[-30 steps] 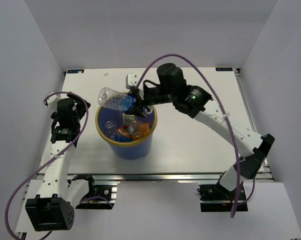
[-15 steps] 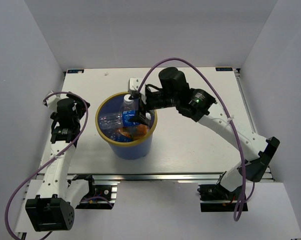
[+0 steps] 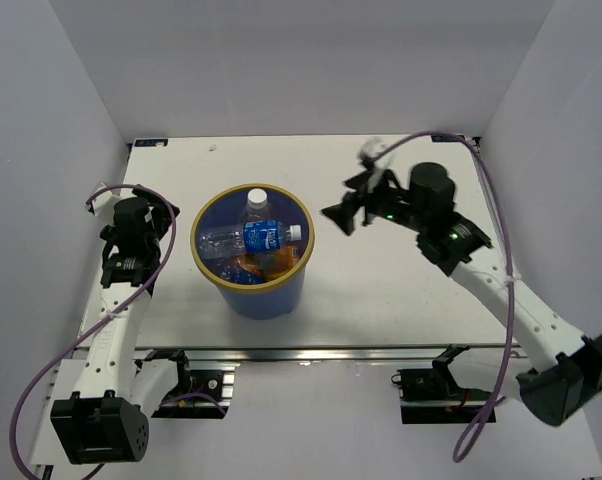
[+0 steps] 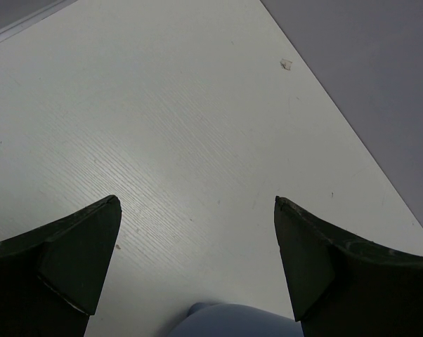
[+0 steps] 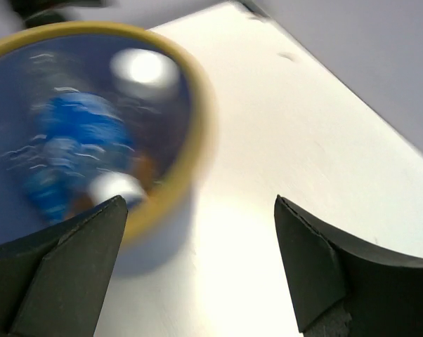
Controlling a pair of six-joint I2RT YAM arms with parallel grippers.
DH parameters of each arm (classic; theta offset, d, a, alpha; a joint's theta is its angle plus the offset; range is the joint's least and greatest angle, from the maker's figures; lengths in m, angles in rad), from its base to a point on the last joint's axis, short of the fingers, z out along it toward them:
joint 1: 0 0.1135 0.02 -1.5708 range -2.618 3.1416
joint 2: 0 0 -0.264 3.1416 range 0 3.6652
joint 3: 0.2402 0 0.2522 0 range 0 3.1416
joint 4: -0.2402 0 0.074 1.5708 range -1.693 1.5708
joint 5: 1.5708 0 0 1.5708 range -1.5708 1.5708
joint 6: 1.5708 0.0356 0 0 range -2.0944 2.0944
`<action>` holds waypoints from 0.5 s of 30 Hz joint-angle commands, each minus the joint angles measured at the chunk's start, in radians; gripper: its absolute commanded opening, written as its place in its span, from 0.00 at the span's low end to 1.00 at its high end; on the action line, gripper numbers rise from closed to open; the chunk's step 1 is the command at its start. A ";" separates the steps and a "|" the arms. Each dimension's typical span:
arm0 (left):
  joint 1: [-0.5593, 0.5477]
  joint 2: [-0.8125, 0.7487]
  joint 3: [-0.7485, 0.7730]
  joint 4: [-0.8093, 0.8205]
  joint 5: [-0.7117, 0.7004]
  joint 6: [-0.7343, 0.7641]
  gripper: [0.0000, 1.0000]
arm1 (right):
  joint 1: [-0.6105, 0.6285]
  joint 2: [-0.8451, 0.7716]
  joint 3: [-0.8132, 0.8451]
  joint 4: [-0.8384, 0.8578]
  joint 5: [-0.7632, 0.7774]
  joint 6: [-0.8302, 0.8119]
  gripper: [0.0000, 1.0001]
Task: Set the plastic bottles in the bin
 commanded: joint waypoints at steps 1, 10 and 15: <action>0.003 -0.021 0.006 -0.006 -0.019 -0.001 0.98 | -0.156 -0.156 -0.199 0.245 0.020 0.247 0.89; 0.003 0.024 0.012 0.005 0.000 -0.006 0.98 | -0.348 -0.359 -0.712 0.332 0.258 0.381 0.89; 0.003 0.030 0.012 0.004 -0.012 -0.018 0.98 | -0.348 -0.416 -0.715 0.316 0.342 0.393 0.89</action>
